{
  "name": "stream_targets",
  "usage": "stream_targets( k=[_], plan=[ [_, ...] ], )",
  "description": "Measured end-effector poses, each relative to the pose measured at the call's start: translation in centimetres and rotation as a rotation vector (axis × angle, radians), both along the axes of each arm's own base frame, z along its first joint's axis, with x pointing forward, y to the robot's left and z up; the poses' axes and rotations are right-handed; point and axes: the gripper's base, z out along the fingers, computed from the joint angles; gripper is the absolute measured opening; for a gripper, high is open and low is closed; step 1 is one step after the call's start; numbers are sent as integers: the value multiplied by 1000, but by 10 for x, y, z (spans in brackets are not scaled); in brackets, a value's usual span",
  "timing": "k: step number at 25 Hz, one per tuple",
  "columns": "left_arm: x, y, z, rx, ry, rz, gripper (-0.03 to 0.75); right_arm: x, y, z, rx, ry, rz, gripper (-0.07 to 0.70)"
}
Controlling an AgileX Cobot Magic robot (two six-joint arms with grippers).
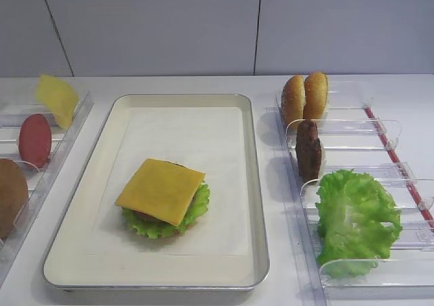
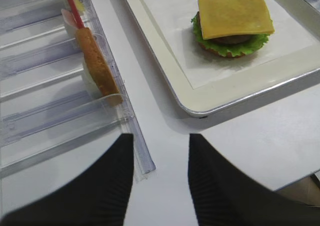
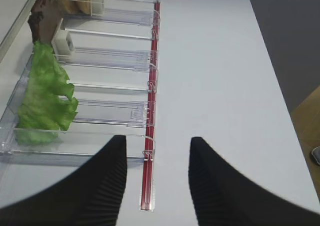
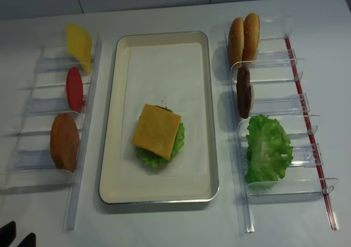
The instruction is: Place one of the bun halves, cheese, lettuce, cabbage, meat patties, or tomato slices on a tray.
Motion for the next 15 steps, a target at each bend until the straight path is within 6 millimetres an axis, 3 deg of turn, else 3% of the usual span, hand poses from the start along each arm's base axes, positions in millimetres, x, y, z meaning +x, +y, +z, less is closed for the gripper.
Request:
stream_targets(
  k=[15],
  plan=[
    [0,0,0,0,0,0,248,0,0,0,0,0,0,330]
  ],
)
